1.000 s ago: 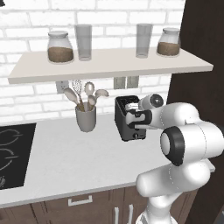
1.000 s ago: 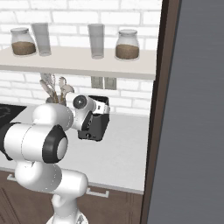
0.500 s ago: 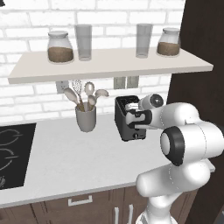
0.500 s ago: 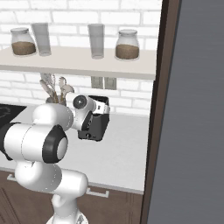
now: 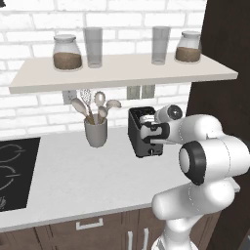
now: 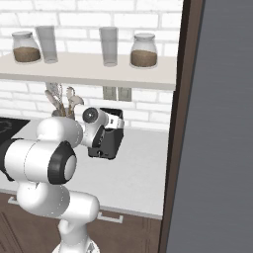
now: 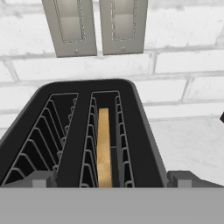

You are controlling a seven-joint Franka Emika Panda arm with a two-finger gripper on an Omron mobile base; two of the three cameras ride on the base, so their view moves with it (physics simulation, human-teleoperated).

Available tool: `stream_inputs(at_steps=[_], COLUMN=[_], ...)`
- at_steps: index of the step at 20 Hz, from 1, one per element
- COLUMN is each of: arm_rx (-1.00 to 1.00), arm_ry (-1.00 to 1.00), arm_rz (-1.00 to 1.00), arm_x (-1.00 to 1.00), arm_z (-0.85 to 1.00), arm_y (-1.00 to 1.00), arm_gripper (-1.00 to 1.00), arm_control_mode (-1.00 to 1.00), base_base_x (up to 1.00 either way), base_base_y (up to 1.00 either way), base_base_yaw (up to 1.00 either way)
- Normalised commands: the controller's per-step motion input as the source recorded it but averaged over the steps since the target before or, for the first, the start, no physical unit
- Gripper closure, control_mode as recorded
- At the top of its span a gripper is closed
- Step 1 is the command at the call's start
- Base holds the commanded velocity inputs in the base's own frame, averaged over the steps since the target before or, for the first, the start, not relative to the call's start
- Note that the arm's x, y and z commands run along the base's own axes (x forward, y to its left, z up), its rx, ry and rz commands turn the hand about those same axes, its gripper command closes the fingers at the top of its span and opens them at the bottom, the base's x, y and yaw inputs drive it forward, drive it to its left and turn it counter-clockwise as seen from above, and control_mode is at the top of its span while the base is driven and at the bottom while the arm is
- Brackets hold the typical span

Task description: Start the toaster. Once the lever pops up, take the bread to the plate on the dining counter.

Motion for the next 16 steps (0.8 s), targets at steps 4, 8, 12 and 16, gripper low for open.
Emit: stream_inputs(at_steps=[4, 8, 12, 16], arm_rx=[0.0, 0.0, 0.0, 0.0], arm_ry=[0.0, 0.0, 0.0, 0.0], arm_rz=[0.0, 0.0, 0.0, 0.0], arm_x=[0.0, 0.0, 0.0, 0.0], arm_z=[0.0, 0.0, 0.0, 0.0], arm_y=[0.0, 0.0, 0.0, 0.0], arm_gripper=[-1.0, -1.0, -1.0, -1.0], arm_control_mode=[-1.0, -1.0, -1.0, -1.0], base_base_x=[0.0, 0.0, 0.0, 0.0], base_base_y=[0.0, 0.0, 0.0, 0.0], base_base_yaw=[0.0, 0.0, 0.0, 0.0])
